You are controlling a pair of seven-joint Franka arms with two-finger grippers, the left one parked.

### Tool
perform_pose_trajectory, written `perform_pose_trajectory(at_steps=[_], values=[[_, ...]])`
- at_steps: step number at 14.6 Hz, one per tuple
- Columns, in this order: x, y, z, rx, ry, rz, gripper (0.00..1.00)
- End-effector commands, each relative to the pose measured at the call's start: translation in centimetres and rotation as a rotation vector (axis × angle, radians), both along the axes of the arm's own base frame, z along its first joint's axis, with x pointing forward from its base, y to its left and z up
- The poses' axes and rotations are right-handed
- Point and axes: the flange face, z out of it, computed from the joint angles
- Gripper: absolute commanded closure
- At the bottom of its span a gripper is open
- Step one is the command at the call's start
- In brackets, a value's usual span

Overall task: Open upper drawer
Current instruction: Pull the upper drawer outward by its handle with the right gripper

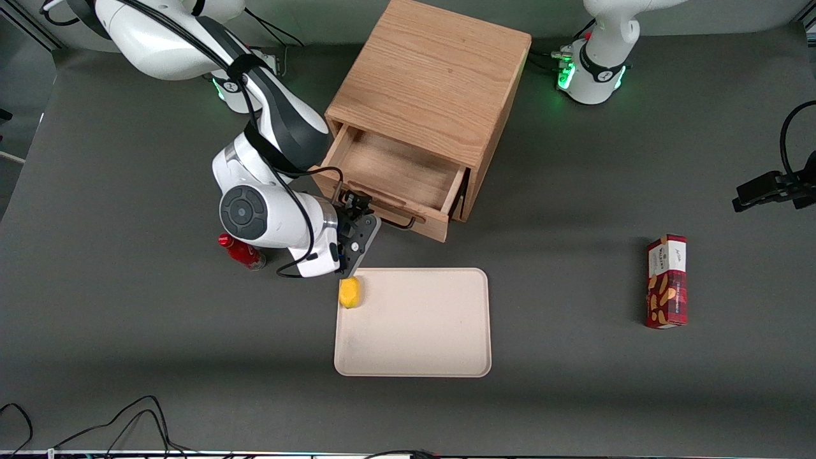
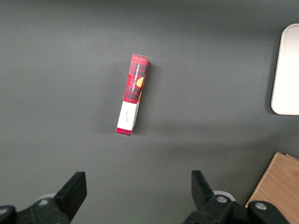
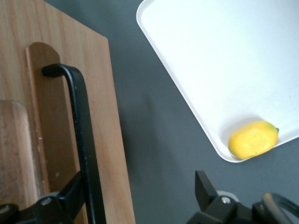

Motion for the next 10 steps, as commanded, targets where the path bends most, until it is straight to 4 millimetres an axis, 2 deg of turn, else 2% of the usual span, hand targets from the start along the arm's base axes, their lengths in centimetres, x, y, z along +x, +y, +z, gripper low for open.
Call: perform_pose_trajectory(at_steps=[1, 6, 10], values=[[0.7, -0.3, -0.3, -0.019, -0.011, 0.018, 0.0], [1.4, -1.1, -0.7, -0.026, -0.013, 0.009, 0.0], [2.7, -1.9, -0.6, -0.015, -0.024, -0.012, 0.0]])
